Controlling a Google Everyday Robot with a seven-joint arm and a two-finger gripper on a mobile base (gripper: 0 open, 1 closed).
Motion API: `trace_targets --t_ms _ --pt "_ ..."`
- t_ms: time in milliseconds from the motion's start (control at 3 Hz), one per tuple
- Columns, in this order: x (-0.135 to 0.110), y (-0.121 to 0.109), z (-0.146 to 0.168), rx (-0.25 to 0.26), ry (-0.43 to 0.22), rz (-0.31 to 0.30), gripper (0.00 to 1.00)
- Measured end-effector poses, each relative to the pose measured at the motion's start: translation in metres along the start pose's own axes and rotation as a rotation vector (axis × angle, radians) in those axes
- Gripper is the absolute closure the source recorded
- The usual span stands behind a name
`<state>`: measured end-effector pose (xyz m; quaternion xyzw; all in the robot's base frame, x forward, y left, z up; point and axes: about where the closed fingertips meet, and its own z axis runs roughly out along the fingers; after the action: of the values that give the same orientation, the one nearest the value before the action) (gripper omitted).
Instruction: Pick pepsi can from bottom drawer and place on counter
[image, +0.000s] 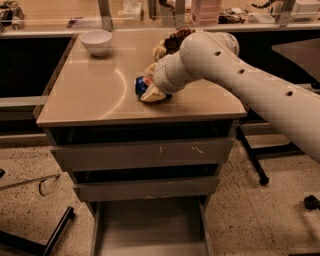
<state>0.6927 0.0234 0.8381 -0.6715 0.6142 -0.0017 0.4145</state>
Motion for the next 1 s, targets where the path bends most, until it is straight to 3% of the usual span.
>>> trace_targets --t_ms 333,1000 --pt "0.0000 0.0000 0.0001 0.000 0.000 0.000 0.00" --pt "-0.0028 -0.0032 -0.0018 0.000 0.000 0.000 0.00"
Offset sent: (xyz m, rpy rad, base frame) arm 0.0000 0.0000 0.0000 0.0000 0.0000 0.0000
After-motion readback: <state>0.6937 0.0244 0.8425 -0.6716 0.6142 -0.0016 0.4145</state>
